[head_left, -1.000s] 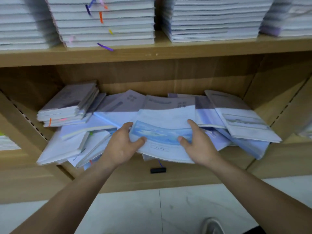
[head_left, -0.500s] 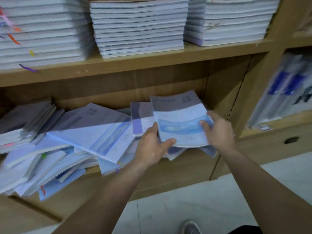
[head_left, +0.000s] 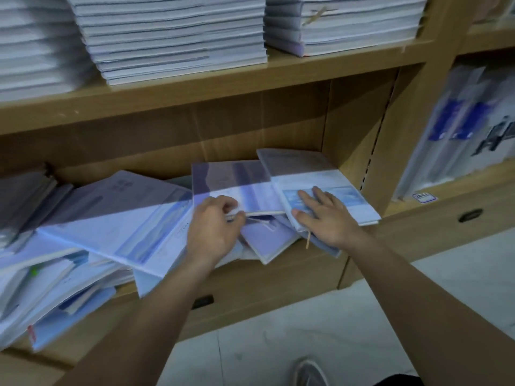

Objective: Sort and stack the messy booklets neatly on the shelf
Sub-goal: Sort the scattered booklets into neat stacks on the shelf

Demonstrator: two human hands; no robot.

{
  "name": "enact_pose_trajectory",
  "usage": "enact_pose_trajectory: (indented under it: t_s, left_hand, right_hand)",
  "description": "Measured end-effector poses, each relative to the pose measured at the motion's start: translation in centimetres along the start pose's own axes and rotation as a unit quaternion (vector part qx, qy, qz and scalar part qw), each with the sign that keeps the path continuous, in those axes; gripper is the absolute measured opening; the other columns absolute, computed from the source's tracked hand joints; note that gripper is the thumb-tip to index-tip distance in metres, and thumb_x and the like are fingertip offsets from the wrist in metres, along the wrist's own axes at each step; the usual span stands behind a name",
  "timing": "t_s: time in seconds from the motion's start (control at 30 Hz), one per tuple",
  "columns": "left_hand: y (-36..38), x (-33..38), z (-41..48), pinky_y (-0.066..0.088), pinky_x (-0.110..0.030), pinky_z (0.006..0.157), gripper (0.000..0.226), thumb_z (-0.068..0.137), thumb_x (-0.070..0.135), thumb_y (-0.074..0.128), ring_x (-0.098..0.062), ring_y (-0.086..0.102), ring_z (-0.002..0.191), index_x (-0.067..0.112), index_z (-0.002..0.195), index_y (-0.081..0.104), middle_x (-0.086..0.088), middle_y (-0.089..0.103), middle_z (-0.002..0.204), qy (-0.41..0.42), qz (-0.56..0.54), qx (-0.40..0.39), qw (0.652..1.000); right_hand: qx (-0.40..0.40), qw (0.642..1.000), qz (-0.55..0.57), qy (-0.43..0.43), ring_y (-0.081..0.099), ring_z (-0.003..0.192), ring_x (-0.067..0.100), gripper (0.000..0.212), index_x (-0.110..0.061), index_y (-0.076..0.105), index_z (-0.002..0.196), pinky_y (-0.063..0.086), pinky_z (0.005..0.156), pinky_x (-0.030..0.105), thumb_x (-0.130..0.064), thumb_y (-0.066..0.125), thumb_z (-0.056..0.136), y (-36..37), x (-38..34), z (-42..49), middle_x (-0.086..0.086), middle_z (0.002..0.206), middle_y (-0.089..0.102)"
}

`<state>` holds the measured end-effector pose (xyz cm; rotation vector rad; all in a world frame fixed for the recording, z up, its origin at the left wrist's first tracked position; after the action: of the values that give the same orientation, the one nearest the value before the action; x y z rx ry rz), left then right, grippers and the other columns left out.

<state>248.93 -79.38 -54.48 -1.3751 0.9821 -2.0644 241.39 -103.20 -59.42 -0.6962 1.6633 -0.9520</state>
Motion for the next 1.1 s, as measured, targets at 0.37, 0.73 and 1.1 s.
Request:
enact_pose_trajectory:
  t_s: [0.37, 0.73, 1.1]
  left_hand:
    - [-2.6, -5.8, 3.3, 0.05, -0.048, 0.088, 0.053, 0.093, 0.045, 0.06, -0.042, 0.054, 0.113, 0.003, 0.123, 0.05, -0.021, 0.053, 0.128, -0.126, 0.068, 0.002, 0.99]
    - [-2.7, -6.4, 3.2, 0.043, -0.037, 0.076, 0.043, 0.089, 0.047, 0.066, -0.027, 0.051, 0.111, 0.014, 0.115, 0.057, -0.009, 0.054, 0.121, -0.089, -0.022, 0.055, 0.994]
    - [-3.1, -7.5, 2.6, 0.056, -0.047, 0.087, 0.049, 0.082, 0.04, 0.07, -0.024, 0.071, 0.092, 0.018, 0.122, 0.055, -0.003, 0.074, 0.102, -0.137, -0.224, 0.026, 0.965]
  right_hand:
    - [0.071, 0.982, -0.142, -0.099, 0.008, 0.151, 0.028, 0.058, -0.033, 0.029, 0.155, 0.015, 0.122, 0.046, -0.055, 0.038, 0.102, 1.8, -6.1, 1.1, 0.0, 0.168, 0.006]
    - [0.088, 0.981, -0.157, -0.072, 0.005, 0.151, 0.029, 0.065, -0.04, 0.029, 0.154, 0.011, 0.122, 0.049, -0.069, 0.026, 0.096, 1.8, -6.8, 1.9, -0.001, 0.167, 0.006]
    - [0.069, 0.975, -0.196, -0.076, 0.0, 0.152, 0.028, 0.062, -0.044, 0.017, 0.157, 0.009, 0.123, 0.049, -0.063, 0.032, 0.1, 1.9, -6.9, 1.8, -0.001, 0.168, -0.003]
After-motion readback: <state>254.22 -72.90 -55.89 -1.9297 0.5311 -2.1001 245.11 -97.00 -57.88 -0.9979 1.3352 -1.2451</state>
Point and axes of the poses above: each hand's wrist, its own z-axis towards the middle knuckle, its own y-axis out of the palm, x = y × z, the point moved 10 cm from there along z, towards the middle knuckle
